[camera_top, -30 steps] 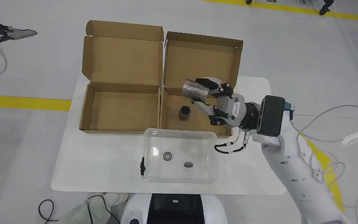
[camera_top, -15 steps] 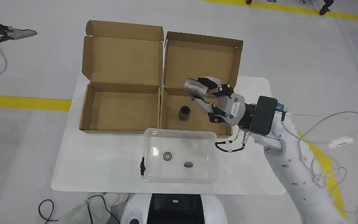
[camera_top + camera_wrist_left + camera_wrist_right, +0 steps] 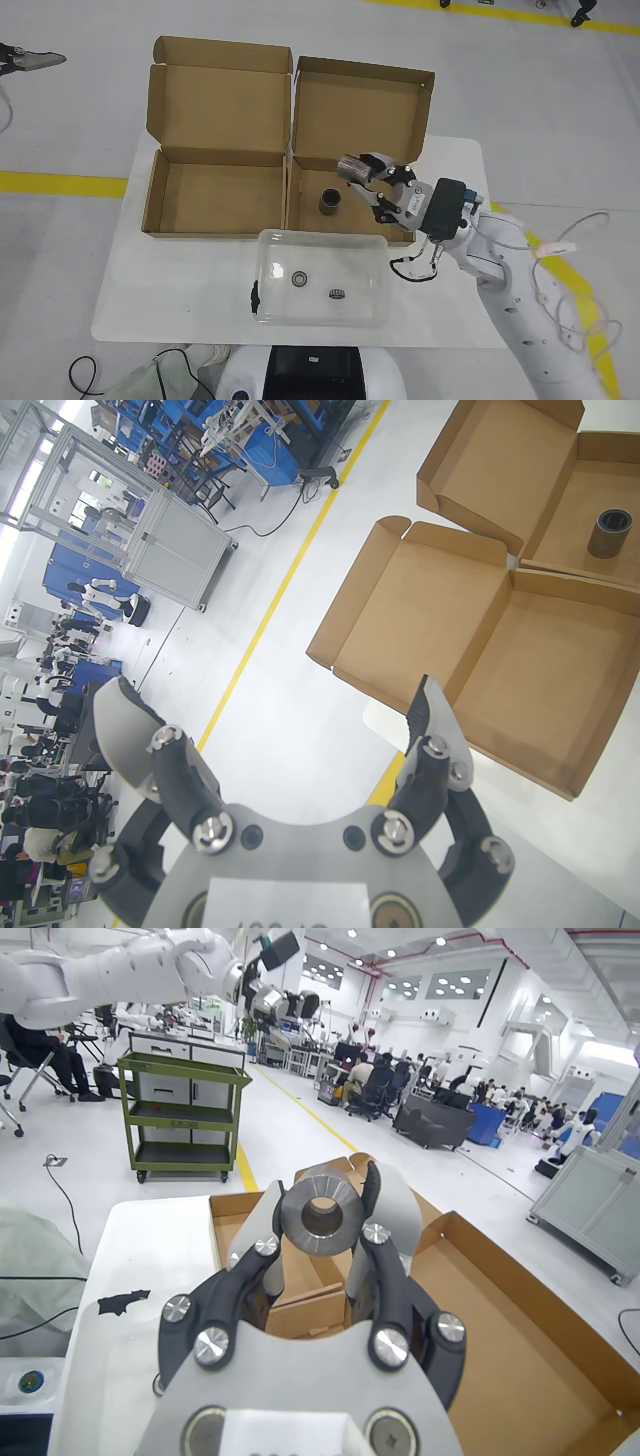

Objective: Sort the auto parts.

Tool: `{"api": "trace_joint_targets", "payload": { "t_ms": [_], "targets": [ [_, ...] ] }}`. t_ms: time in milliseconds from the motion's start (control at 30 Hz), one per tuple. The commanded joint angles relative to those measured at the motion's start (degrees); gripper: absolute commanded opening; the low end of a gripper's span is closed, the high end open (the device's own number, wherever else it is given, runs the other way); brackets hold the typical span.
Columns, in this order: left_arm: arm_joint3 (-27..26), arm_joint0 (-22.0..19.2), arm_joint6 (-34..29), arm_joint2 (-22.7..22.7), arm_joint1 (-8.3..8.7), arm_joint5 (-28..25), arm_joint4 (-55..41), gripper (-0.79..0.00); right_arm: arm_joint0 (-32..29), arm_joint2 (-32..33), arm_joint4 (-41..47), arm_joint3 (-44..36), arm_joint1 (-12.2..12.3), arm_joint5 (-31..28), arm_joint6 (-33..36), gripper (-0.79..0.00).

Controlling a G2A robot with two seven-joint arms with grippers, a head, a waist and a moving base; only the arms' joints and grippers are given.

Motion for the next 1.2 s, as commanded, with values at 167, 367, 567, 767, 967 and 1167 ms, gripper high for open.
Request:
{"api": "trace_joint_targets", "payload": {
  "t_ms": [167,367,567,767,967,1167],
  "targets": [
    [0.0,0.0,0.0,0.0,0.0,0.0,0.0,0.0,0.9,-1.1,-0.4,5.2,-0.2,1.6,5.0,-0.785],
    [0.0,0.0,0.0,0.0,0.0,0.0,0.0,0.0,2.0,-1.4,1.5,12.4,-0.4,3.0,10.0,-0.785],
    [0.0,0.0,0.0,0.0,0.0,0.0,0.0,0.0,4.1,-2.5,4.6,18.1,-0.6,2.3,18.9,-0.785],
    [0.0,0.0,0.0,0.0,0.0,0.0,0.0,0.0,7.7,-5.3,8.1,22.2,-1.1,2.4,29.5,-0.785],
    [0.0,0.0,0.0,0.0,0.0,0.0,0.0,0.0,11.9,-9.4,11.1,26.2,-2.3,4.5,37.8,-0.785],
    [0.0,0.0,0.0,0.0,0.0,0.0,0.0,0.0,15.3,-13.0,12.9,30.2,-3.6,7.0,41.5,-0.785]
  ]
}}
